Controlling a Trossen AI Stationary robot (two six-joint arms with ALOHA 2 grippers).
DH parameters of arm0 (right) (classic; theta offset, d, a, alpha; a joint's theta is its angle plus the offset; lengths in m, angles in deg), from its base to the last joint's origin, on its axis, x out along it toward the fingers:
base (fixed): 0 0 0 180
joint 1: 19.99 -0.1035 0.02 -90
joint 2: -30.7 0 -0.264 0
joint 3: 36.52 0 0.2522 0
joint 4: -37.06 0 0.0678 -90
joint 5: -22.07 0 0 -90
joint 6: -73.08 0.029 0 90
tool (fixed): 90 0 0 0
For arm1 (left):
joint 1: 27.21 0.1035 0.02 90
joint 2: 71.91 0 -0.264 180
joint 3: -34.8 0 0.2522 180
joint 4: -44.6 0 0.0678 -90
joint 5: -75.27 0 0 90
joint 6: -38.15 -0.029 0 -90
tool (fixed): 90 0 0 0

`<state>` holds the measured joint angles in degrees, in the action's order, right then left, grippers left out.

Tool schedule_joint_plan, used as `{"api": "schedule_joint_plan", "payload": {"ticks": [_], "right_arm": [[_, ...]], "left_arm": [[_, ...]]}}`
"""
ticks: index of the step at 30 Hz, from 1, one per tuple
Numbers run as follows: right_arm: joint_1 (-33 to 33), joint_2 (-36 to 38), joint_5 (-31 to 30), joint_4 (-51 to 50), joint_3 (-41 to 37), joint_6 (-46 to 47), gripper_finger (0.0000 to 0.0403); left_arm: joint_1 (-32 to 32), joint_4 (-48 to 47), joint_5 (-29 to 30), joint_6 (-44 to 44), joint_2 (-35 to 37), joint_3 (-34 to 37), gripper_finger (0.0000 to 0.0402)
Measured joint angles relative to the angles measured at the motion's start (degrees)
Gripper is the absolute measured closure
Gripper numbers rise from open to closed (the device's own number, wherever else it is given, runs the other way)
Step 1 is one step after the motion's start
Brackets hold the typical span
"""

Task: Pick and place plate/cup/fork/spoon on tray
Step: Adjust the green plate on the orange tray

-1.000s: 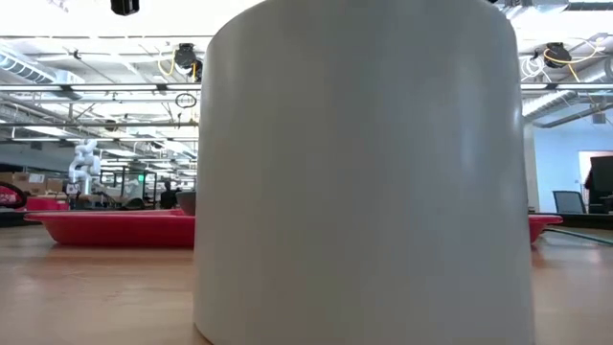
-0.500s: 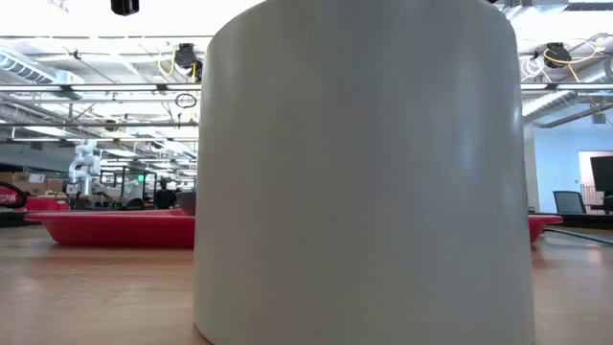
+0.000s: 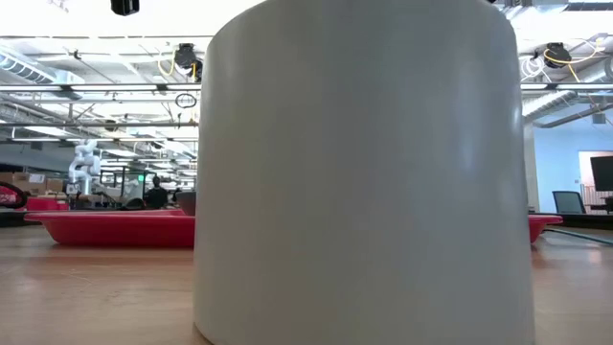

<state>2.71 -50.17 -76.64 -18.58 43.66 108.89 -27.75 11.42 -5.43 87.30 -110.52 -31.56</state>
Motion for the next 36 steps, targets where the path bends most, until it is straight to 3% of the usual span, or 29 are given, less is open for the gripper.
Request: {"api": "schedule_joint_plan", "payload": {"ticks": [12, 25, 36], "right_arm": [[-5.32, 7.61, 0.98, 2.20, 0.00, -1.76, 0.0250], [-4.72, 11.57, 10.71, 20.99, 0.00, 10.52, 0.0250], [-9.59, 13.69, 12.02, 22.82, 0.00, 13.32, 0.0250]], "left_arm": [[0.00, -0.02, -0.02, 0.09, 0.00, 0.00, 0.0238], [0.02, 0.00, 0.02, 2.03, 0.00, 0.00, 0.0238], [0.02, 0.07, 0.85, 2.20, 0.00, 0.00, 0.0238]]}}
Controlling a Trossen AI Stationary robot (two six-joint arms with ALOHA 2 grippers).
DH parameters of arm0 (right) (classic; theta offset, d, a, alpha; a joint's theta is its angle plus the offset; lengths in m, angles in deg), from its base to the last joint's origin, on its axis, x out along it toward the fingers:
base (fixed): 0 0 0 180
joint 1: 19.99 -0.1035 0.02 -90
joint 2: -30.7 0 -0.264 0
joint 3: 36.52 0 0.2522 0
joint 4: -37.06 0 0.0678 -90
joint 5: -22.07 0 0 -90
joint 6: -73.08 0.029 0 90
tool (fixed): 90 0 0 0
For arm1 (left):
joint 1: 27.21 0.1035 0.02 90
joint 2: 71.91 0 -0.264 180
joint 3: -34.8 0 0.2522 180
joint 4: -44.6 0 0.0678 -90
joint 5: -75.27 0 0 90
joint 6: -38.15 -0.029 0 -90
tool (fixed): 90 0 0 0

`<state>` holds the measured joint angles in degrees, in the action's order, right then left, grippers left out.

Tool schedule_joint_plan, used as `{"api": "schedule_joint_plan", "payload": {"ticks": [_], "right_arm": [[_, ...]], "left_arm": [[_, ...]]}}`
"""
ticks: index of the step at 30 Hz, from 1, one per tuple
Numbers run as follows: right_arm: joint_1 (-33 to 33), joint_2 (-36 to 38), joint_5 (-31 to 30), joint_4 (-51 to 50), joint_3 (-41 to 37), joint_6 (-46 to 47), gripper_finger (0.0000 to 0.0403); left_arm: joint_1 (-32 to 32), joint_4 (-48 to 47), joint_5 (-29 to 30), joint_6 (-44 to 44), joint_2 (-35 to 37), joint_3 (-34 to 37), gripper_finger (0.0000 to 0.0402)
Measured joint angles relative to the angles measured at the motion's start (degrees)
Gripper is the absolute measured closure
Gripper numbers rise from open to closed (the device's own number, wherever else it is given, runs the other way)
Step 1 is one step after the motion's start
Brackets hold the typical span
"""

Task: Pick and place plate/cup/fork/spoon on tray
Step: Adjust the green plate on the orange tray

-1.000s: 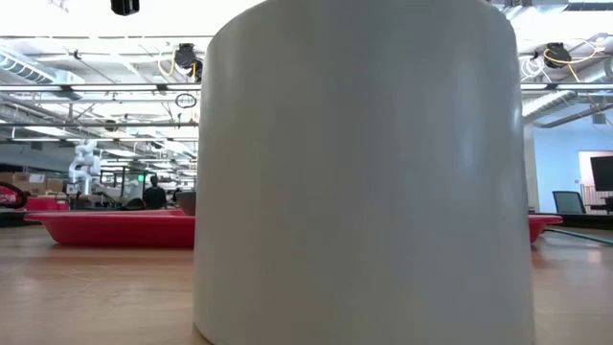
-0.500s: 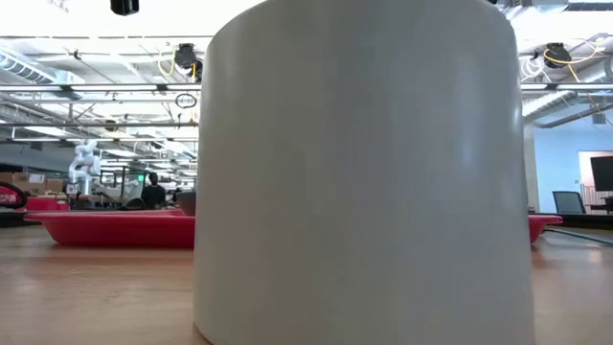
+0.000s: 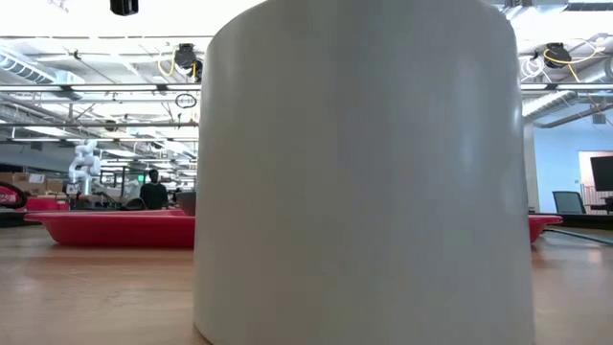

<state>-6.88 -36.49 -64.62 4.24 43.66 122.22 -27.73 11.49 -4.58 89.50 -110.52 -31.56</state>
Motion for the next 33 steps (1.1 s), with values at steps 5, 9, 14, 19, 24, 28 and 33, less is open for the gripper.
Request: {"api": "schedule_joint_plan", "payload": {"ticks": [5, 9, 14, 19, 24, 28, 33], "right_arm": [[-3.80, 0.16, -0.09, -8.43, -0.12, 8.33, 0.0250], [-6.74, 0.12, -0.26, -15.33, -4.54, 19.09, 0.0250], [-11.57, 0.38, -0.71, -15.36, -10.41, 31.78, 0.0250], [-14.68, 0.44, -5.87, -7.00, -16.03, 44.28, 0.0250], [-14.67, 0.73, -3.43, 15.46, -23.59, 46.07, 0.0250], [-14.69, 0.75, -5.14, 39.88, -31.33, 45.51, 0.0250], [-14.72, 0.73, -15.82, 62.97, -39.93, 50.88, 0.0250]], "left_arm": [[0.00, 0.00, 0.00, -0.15, 0.00, 0.00, 0.0238], [0.00, -0.02, 0.02, -0.79, -0.02, 0.00, 0.0238], [0.00, -0.02, 0.02, -1.92, -0.02, 0.00, 0.0238], [0.00, -0.04, -0.65, -3.12, 0.00, 0.00, 0.0238], [0.00, -0.07, -1.07, -3.18, -0.02, 0.00, 0.0238], [0.00, -0.07, -3.56, -2.26, 0.00, 0.00, 0.0238], [-0.02, -0.07, -5.16, -0.50, 0.00, 0.00, 0.0238]]}}
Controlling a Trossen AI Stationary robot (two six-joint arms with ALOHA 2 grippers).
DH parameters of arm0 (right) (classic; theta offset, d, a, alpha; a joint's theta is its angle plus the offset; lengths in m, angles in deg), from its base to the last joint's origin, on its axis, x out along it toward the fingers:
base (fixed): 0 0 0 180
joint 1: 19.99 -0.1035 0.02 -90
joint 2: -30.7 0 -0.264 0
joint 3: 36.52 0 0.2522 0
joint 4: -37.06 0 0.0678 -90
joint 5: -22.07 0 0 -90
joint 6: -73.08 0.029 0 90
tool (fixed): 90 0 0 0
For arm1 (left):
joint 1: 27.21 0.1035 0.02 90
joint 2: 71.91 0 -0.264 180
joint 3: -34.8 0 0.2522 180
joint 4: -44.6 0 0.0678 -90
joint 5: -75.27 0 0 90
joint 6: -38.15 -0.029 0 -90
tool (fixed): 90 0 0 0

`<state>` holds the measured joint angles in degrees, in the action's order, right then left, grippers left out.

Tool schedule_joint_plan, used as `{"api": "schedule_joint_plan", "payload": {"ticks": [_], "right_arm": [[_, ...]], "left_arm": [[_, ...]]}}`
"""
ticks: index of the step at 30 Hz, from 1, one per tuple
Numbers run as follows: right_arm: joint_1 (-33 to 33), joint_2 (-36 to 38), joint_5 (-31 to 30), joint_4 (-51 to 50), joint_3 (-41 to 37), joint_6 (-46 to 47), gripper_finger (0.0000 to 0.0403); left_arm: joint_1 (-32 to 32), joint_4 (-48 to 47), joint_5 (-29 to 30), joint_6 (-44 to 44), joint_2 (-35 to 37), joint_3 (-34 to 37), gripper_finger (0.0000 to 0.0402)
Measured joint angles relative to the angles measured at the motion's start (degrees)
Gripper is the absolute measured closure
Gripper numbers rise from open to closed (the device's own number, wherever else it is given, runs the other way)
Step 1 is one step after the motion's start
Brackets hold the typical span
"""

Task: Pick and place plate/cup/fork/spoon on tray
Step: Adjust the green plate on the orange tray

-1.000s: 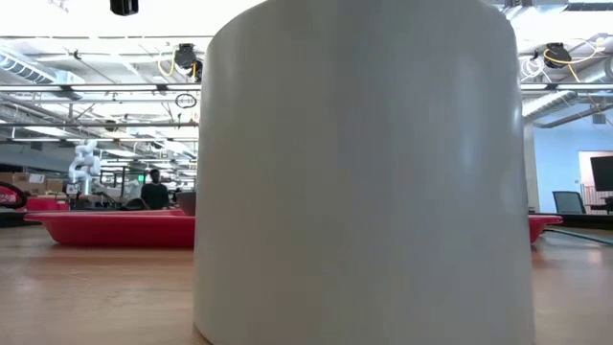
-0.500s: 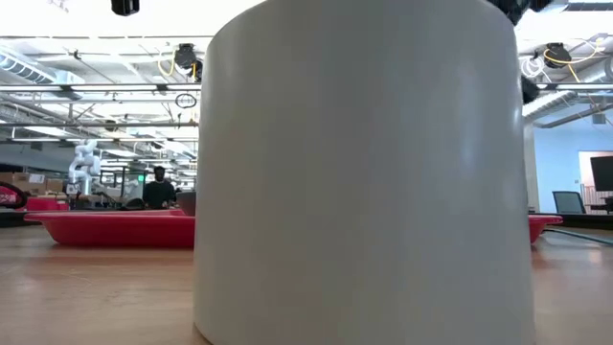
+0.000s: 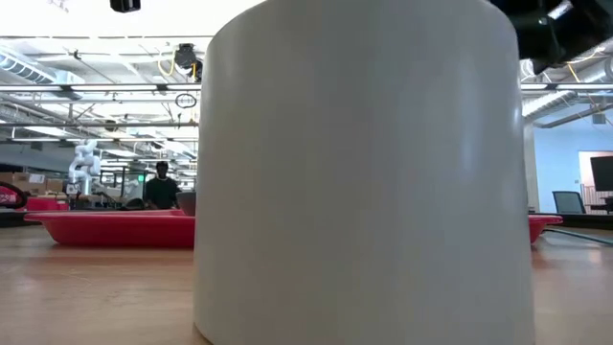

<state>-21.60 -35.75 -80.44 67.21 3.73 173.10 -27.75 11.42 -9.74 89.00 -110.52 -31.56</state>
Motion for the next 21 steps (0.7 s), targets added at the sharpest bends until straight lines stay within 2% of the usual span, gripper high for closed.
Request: {"api": "schedule_joint_plan", "payload": {"ticks": [3, 7, 12, 14, 16, 21], "right_arm": [[-0.29, 0.00, -4.72, 8.88, -1.02, -0.26, 0.0250], [-1.11, 0.05, -10.18, 16.93, 1.88, -7.70, 0.0250], [-1.18, 0.00, -11.42, 14.99, 9.03, -14.58, 0.0250], [-1.15, 0.02, -9.57, 9.17, 13.34, -15.33, 0.0249], [-1.18, 0.02, -7.96, -1.23, 18.79, -15.89, 0.0245], [-1.58, -3.34, -5.03, -40.00, 38.04, -18.99, 0.0231]], "left_arm": [[0.00, -0.01, -0.02, 0.31, 0.00, 0.00, 0.0238], [0.00, -0.02, -0.02, 0.31, 0.00, 0.00, 0.0238], [0.00, -0.02, -0.02, 0.07, 0.00, -0.01, 0.0238], [0.00, -0.02, -0.03, 0.01, 0.00, -0.01, 0.0238], [0.00, -0.02, -0.49, -0.17, 0.00, 0.00, 0.0238], [0.00, -0.02, -2.08, -0.42, 0.00, -0.01, 0.0238]]}}
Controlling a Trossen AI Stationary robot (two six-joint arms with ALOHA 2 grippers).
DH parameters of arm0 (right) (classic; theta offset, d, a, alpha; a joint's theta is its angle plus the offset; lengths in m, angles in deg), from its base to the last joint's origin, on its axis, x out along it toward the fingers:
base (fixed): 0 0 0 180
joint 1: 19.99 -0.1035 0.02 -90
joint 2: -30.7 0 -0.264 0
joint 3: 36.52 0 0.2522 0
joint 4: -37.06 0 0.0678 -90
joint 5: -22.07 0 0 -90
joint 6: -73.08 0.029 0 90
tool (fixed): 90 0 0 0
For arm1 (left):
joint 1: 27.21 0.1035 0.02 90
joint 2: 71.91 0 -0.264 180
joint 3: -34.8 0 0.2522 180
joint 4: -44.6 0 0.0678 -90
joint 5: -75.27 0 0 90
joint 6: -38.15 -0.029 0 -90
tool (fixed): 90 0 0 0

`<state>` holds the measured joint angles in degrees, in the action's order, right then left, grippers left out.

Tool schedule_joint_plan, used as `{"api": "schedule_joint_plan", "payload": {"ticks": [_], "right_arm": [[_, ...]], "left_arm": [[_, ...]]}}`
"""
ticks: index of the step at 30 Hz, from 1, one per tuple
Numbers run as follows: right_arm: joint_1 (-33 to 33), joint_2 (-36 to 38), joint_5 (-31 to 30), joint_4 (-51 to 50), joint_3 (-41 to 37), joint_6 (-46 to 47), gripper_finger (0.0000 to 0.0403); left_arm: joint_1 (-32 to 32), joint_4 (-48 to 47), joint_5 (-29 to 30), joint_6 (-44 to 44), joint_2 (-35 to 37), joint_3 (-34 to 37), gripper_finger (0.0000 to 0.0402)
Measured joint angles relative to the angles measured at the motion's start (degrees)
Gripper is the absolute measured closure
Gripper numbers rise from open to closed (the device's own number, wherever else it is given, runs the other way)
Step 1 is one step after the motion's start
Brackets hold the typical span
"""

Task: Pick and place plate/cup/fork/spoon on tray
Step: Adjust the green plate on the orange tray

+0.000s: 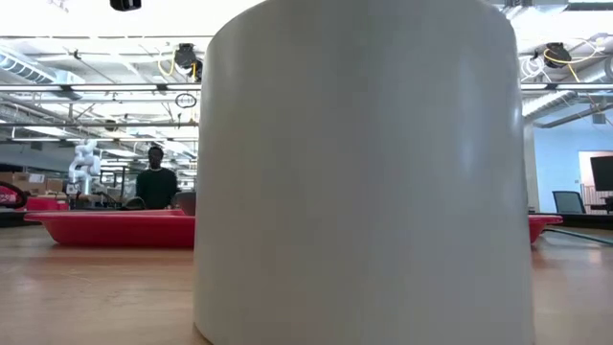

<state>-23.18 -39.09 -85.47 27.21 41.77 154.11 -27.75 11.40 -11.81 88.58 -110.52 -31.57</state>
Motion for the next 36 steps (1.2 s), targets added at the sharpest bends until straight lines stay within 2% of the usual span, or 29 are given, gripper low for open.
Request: {"api": "schedule_joint_plan", "payload": {"ticks": [4, 8, 11, 14, 20, 36], "right_arm": [[0.09, -7.15, 1.40, -20.50, 14.74, -1.69, 0.0227], [0.50, -15.16, 3.21, -36.87, 26.06, -1.76, 0.0227], [0.53, -21.19, 6.34, -47.86, 30.51, -2.23, 0.0227], [0.49, -26.08, 10.61, -55.44, 31.11, -1.83, 0.0227], [0.47, -31.70, 13.13, -64.69, 31.13, 0.66, 0.0227], [0.44, -40.90, 14.85, -71.15, 31.24, 1.84, 0.0227]], "left_arm": [[0.00, 0.00, -0.39, -0.36, 0.00, 0.01, 0.0238], [0.01, 0.00, -1.22, -0.41, 0.07, 0.00, 0.0238], [0.02, 0.00, -2.17, -0.86, 0.07, -0.01, 0.0238], [0.02, 0.00, -4.03, -1.82, 0.07, -0.01, 0.0238], [0.00, 0.00, -6.71, -2.13, 0.07, -0.01, 0.0238], [0.02, -0.04, -8.03, -2.55, 0.07, -0.01, 0.0238]]}}
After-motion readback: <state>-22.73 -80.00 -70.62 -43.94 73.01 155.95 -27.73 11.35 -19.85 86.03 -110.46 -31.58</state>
